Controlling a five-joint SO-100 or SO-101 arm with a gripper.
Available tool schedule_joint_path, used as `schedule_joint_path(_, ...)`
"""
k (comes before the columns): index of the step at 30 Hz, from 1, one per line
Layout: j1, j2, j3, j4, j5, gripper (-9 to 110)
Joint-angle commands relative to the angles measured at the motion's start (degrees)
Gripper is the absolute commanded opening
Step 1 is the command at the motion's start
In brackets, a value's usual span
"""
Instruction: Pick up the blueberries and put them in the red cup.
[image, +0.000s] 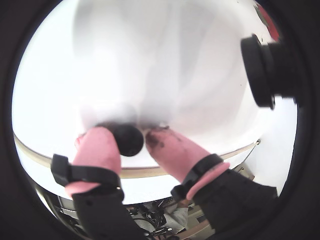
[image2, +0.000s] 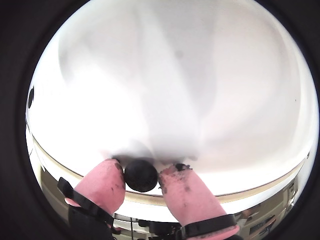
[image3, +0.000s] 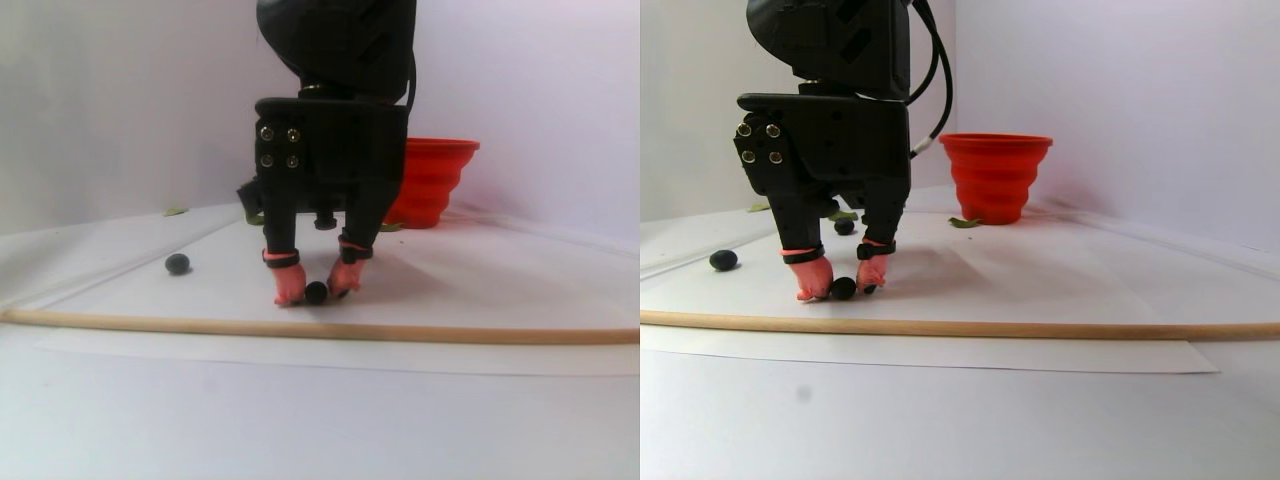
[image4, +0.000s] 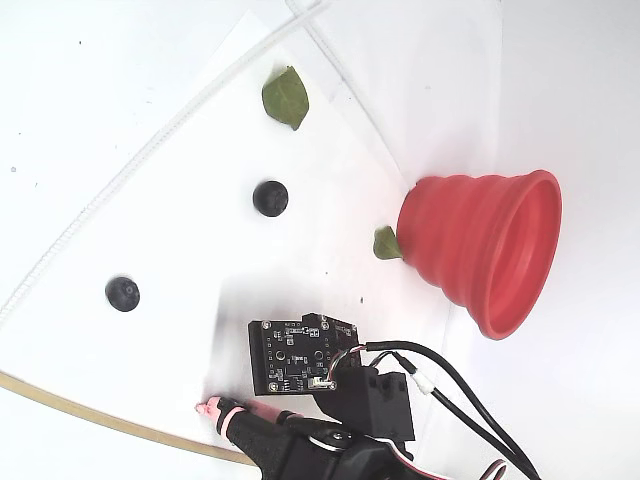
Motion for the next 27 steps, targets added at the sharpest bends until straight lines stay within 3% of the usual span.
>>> schedule_joint_path(1, 0.3, 0.2, 0.2, -0.5, -0.2, 12)
schedule_joint_path(27, -0.4, 11.0, -1.5, 5.4, 0.4, 11)
